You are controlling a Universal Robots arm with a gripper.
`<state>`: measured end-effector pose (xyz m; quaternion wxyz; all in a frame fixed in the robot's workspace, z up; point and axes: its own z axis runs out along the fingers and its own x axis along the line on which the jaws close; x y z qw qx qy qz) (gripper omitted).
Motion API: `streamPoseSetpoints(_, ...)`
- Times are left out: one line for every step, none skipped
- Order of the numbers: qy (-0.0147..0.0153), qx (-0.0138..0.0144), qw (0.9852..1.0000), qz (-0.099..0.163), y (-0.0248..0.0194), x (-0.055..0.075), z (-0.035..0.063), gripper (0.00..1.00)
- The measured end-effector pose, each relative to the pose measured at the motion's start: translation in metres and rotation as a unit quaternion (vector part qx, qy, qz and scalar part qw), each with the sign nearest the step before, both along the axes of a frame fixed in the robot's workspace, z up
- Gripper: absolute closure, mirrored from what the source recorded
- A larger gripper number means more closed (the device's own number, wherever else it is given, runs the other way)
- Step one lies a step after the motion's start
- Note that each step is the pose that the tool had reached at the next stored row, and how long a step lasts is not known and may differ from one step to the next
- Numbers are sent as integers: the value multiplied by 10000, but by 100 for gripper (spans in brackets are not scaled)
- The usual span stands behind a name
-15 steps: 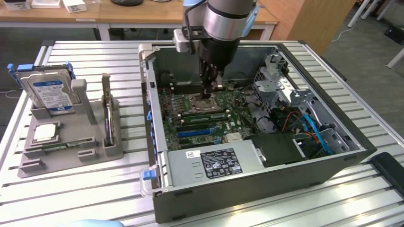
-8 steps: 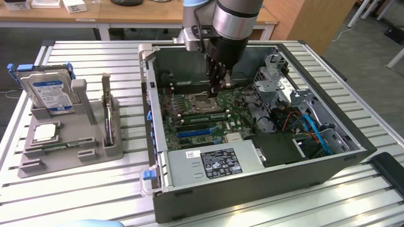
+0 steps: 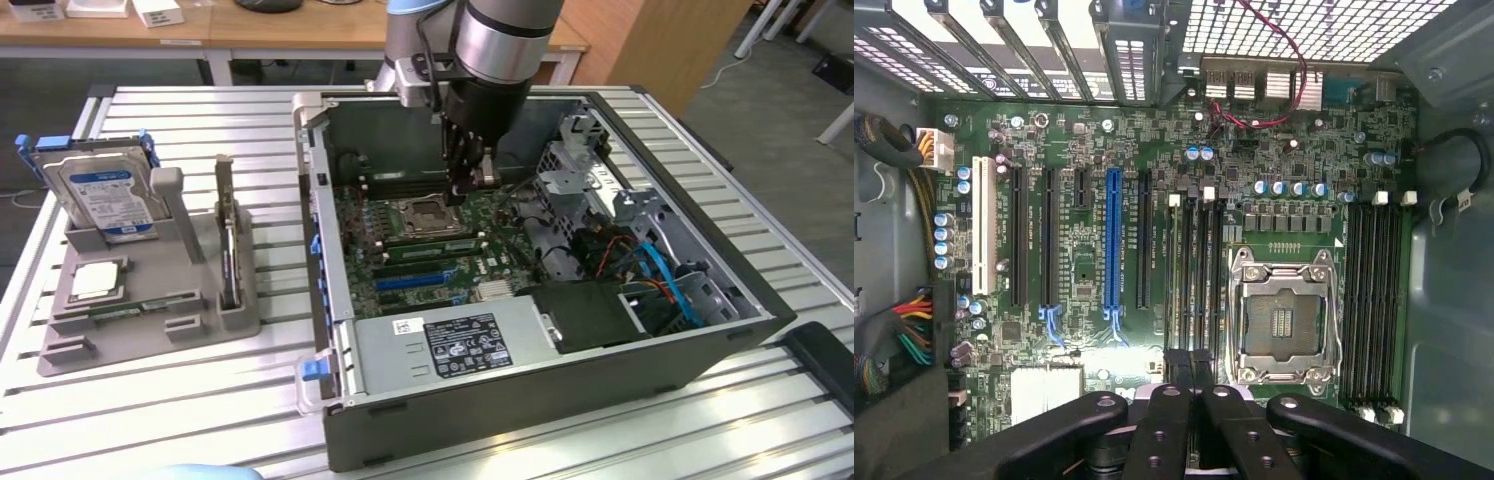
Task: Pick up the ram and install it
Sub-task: 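Press down the ram until it locks into place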
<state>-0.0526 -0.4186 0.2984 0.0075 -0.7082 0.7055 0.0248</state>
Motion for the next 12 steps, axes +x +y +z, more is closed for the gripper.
streamPoseSetpoints(0, 0, 10000, 0, 0, 0, 0, 90)
streamPoseSetpoints(0, 0, 10000, 0, 0, 0, 0, 90)
streamPoseSetpoints(0, 0, 10000, 0, 0, 0, 0, 90)
streamPoseSetpoints(0, 0, 10000, 0, 0, 0, 0, 90)
streamPoseSetpoints(0, 0, 10000, 0, 0, 0, 0, 90)
streamPoseSetpoints(0, 0, 10000, 0, 0, 0, 0, 90)
streamPoseSetpoints(0, 0, 10000, 0, 0, 0, 0, 90)
streamPoseSetpoints(0, 0, 10000, 0, 0, 0, 0, 90)
streamPoseSetpoints(0, 0, 10000, 0, 0, 0, 0, 90)
streamPoseSetpoints(0, 0, 10000, 0, 0, 0, 0, 90)
streamPoseSetpoints(0, 0, 10000, -3, 0, 0, 0, 90)
streamPoseSetpoints(-1, 0, 10000, -47, 1, 1, -1, 90)
